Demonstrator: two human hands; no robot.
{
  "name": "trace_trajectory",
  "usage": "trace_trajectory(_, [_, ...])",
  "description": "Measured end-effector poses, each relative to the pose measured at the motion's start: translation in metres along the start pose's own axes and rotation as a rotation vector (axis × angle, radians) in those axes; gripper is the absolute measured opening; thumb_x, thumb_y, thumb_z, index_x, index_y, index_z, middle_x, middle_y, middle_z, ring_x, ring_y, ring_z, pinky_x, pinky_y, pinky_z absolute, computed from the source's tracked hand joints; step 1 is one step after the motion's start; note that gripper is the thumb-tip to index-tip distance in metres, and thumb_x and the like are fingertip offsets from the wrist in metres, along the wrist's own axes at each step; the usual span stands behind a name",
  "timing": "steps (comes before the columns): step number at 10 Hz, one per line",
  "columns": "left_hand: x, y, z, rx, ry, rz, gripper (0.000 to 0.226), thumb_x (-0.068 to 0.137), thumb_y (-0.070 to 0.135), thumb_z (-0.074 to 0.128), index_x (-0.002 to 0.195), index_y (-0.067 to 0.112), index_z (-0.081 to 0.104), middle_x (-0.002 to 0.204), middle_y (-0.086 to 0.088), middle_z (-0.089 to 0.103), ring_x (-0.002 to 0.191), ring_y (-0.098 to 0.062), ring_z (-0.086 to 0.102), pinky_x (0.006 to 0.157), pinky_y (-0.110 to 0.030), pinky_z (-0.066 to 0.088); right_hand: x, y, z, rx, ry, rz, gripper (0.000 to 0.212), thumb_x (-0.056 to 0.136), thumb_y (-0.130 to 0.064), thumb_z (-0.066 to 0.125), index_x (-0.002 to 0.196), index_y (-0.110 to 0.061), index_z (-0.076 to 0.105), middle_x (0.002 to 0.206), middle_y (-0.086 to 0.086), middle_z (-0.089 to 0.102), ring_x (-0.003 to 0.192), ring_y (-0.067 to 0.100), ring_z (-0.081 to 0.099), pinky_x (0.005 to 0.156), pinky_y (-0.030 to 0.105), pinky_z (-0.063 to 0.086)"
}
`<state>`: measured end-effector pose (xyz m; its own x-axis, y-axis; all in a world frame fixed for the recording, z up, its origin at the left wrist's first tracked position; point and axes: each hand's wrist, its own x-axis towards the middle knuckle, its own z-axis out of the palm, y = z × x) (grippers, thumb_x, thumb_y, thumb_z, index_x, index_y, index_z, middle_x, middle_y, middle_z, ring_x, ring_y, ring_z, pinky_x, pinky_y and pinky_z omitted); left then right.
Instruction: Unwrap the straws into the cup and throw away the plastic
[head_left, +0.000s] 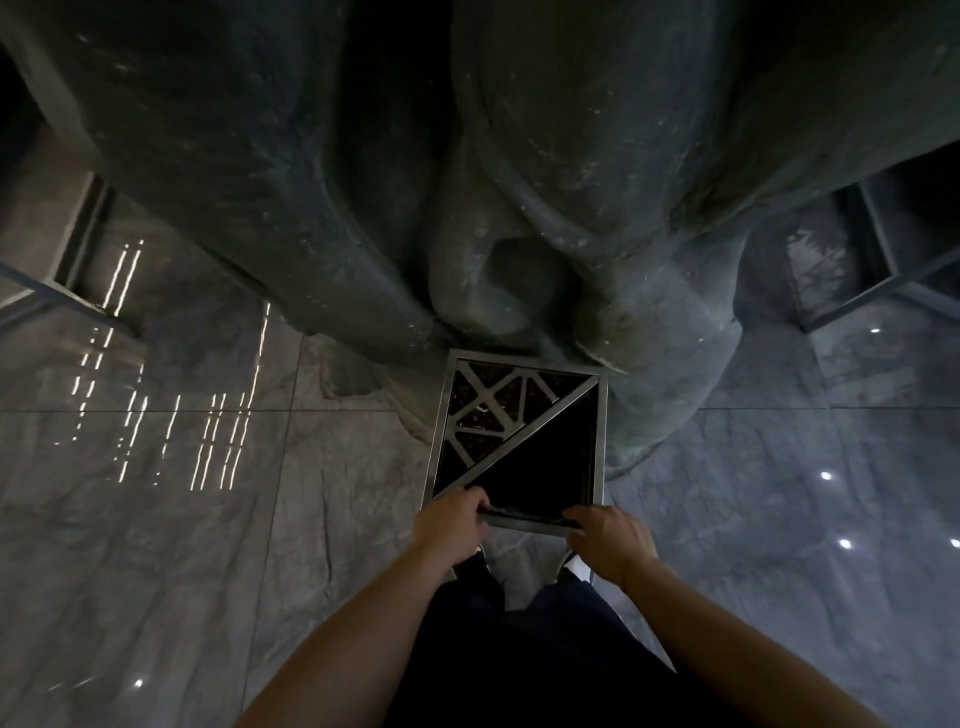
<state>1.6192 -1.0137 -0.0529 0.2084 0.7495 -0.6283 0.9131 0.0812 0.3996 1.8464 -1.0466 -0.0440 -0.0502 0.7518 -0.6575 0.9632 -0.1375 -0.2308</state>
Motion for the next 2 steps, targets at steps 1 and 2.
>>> trace_trajectory(1, [-0.0006,-0.0037,-0.0001,-0.036,-0.008,-0.017,0.026,0.089,0.028,0.059,0.115,0.027,0.058,0.114,0.002,0.065,0.101,-0.018,0.063,0.088,-0.040,0.053,-0.0033,-0.0018,0.0049,0.006,0.022,0.012,0.040,0.093,-0.034,0.047,0.132,-0.033,0.051,0.127,0.000,0.065,0.113,0.021,0.061,0.092,0.035,0.051])
trace_trajectory(2, [-0.0002,-0.0116,0.0007,-0.074,-0.004,-0.029,0.026,0.088,0.028,0.060,0.114,0.027,0.060,0.112,0.002,0.066,0.101,-0.019,0.064,0.090,-0.040,0.053,-0.0050,-0.0033,0.0106,0.019,0.044,0.021,0.040,0.092,-0.035,0.049,0.132,-0.034,0.052,0.126,0.000,0.065,0.111,0.021,0.062,0.093,0.036,0.051])
